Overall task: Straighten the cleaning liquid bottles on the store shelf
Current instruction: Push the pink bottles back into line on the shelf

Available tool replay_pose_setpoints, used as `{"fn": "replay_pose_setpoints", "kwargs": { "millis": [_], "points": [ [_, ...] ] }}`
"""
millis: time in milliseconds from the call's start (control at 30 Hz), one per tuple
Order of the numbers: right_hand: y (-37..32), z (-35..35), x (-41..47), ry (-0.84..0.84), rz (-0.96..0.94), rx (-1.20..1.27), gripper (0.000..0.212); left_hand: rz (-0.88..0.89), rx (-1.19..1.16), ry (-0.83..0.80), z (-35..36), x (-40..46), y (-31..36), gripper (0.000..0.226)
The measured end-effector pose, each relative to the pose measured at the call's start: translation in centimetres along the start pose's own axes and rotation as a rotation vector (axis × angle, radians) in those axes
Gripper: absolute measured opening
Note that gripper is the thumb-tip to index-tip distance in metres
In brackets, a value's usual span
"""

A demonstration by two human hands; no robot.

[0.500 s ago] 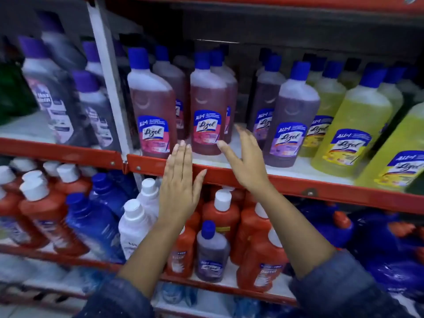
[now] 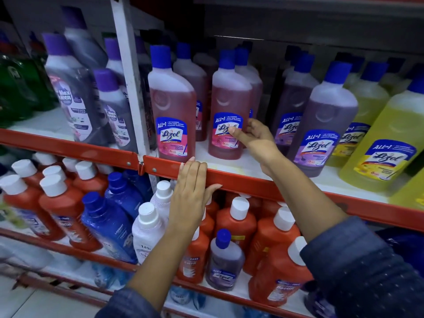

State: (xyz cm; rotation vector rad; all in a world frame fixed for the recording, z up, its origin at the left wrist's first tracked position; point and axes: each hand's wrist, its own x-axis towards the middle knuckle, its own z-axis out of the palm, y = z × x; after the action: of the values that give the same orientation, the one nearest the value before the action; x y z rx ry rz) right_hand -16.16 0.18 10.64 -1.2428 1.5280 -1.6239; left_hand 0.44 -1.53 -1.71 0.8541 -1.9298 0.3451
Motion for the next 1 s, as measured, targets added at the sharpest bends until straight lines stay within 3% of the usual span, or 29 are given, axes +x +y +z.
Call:
{"fn": "replay_pose_setpoints", "kwargs": {
  "millis": [800,900,1000],
  "points": [
    [-0.3,0.2,-5.8,0.025,-0.116,-0.178,0.044,-0.017,0.027,0.004,-0.4,0.3,0.3,0.063],
    [0.1,0.1,-6.4,0.046,-0.151,-0.339,0.047,-0.025,0.027,-0.031,-0.4,0.3,0.3,0.062],
    [1.2,-0.6,-8.2,0.057,-0.252,-0.650,0.060,-0.027,-0.005,-0.039,-0.5,0.3,0.2,0.061]
  ]
}}
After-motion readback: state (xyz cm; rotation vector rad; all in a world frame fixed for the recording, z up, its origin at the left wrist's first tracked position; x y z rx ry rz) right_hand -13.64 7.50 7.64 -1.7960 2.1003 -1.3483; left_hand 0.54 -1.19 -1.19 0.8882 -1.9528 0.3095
